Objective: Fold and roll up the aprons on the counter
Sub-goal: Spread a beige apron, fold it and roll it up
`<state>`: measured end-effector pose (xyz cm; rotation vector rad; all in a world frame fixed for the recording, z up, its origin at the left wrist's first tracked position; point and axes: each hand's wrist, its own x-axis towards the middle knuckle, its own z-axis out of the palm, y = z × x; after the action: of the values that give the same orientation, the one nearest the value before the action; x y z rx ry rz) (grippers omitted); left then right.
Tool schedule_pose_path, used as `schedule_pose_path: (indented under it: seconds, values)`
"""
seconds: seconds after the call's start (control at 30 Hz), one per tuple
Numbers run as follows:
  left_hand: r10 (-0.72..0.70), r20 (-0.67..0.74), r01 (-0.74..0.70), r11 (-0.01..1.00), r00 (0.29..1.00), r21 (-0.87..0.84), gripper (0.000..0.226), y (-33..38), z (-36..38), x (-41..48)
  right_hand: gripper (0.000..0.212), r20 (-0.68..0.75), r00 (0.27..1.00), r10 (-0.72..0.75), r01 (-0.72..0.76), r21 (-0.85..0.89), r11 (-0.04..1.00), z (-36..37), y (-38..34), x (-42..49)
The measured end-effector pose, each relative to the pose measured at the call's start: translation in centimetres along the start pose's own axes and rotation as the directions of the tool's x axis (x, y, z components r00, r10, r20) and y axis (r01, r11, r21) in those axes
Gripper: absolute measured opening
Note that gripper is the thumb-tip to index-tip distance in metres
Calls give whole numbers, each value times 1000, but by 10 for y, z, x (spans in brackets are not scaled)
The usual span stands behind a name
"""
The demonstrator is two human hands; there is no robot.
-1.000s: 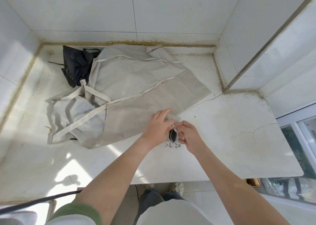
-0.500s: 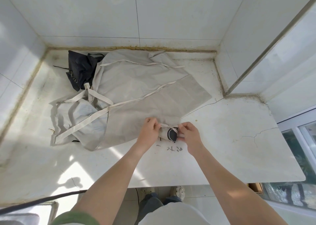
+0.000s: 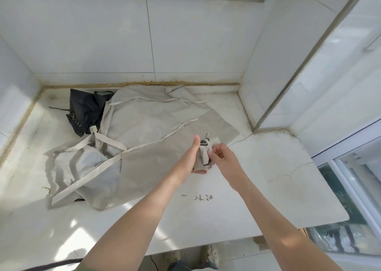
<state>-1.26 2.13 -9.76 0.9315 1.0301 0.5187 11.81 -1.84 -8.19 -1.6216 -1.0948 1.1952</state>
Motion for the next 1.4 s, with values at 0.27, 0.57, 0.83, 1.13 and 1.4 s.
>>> schedule_pose_path:
  seconds: [0.27,0.57,0.83,1.13,1.4]
  values:
    - [212,-189,-201,977,959,76,54,19,55,-2,17,-70,996,-49,53,56,997,-44,-26,-14]
    - [235,-8,-234,971,972,53,26,37,124,-16,19,-66,989,-133,131,-38,991,-122,-28,-20]
    - [131,138,-168,937,982,306,49,85,205,-26,16,-36,977,-209,206,-77,976,-243,-64,-54]
    - [609,352,-700,560,711,443,74,176,305,-28,23,-60,963,-264,262,-46,964,-358,-146,-73]
    - [800,259,-838,487,541,248,41,286,399,-27,20,-18,841,-540,533,-144,834,-448,-246,-76]
